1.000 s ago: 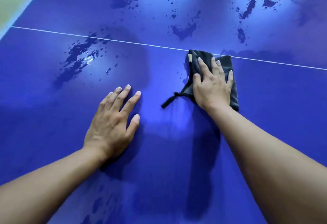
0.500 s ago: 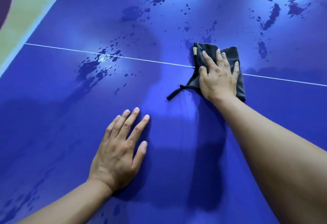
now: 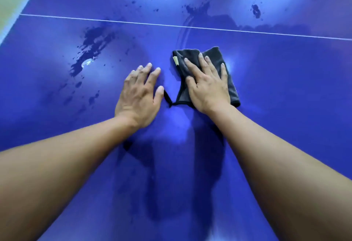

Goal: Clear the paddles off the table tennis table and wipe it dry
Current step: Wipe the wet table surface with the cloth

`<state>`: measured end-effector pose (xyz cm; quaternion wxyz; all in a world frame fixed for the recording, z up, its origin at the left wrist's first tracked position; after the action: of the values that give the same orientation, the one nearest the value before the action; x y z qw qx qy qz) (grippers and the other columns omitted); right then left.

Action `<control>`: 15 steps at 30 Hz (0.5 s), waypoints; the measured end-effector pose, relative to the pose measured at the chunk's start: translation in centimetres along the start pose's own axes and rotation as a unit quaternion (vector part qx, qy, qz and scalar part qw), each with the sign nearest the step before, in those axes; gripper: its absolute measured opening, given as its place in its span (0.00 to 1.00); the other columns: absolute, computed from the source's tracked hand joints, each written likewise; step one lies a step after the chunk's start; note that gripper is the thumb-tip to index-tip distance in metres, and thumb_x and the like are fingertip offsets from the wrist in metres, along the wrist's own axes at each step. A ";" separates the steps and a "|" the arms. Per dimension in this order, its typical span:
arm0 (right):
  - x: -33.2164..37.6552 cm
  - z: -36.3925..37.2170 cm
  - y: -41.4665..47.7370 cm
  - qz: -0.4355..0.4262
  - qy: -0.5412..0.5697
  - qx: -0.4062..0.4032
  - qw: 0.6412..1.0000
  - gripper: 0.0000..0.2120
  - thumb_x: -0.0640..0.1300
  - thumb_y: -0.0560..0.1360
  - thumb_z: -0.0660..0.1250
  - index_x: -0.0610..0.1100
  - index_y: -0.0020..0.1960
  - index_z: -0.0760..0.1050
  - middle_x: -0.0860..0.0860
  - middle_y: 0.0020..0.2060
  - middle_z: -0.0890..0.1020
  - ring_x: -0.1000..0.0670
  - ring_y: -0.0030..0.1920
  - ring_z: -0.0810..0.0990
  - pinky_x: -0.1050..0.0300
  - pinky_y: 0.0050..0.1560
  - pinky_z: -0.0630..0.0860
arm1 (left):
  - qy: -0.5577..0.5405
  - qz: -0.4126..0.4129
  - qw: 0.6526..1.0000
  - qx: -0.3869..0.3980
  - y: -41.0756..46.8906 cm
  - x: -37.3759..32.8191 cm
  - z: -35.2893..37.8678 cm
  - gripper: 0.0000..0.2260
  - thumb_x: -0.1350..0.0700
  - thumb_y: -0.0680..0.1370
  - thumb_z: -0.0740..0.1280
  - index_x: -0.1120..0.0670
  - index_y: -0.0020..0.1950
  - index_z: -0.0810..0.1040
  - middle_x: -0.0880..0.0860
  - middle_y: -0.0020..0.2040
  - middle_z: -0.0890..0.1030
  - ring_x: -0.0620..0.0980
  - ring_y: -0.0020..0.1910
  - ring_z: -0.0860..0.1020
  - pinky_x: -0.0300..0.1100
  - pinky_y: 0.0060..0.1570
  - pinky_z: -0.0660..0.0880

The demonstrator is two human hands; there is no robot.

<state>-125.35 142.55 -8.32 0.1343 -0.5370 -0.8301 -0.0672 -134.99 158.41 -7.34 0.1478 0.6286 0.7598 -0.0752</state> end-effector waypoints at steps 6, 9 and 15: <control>1.6 0.9 -9.5 0.016 0.005 -0.008 1.000 0.26 0.55 0.83 0.49 0.64 0.81 0.54 0.54 0.83 0.50 0.56 0.82 0.44 0.42 0.80 0.35 | -0.117 0.000 0.991 -0.068 -6.3 -0.3 -3.0 0.20 0.59 0.82 0.59 0.60 0.74 0.68 0.60 0.74 0.67 0.62 0.71 0.67 0.53 0.74 0.61; 2.2 1.2 -13.1 0.025 -0.001 -0.003 1.000 0.26 0.55 0.83 0.49 0.64 0.81 0.52 0.53 0.83 0.49 0.55 0.82 0.44 0.42 0.80 0.35 | -0.093 -0.006 0.995 -0.031 -14.9 -0.4 -3.1 0.21 0.55 0.83 0.57 0.57 0.75 0.67 0.58 0.76 0.65 0.61 0.72 0.66 0.54 0.75 0.60; 4.0 1.9 -21.0 0.023 0.001 -0.002 1.000 0.26 0.55 0.84 0.48 0.63 0.81 0.51 0.54 0.83 0.48 0.56 0.82 0.43 0.42 0.80 0.35 | -0.010 0.015 1.000 0.021 -30.9 -0.4 -2.4 0.25 0.49 0.81 0.55 0.56 0.76 0.69 0.57 0.78 0.65 0.60 0.76 0.64 0.57 0.76 0.59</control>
<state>-146.30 137.81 -8.28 0.1357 -0.5563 -0.8171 -0.0667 -165.44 152.61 -7.17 0.1428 0.6421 0.7472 -0.0951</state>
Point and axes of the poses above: each hand's wrist, its own y-axis towards the middle knuckle, its own z-axis out of the palm, x = y × z, the point moved 7 cm from there along y, towards the middle knuckle
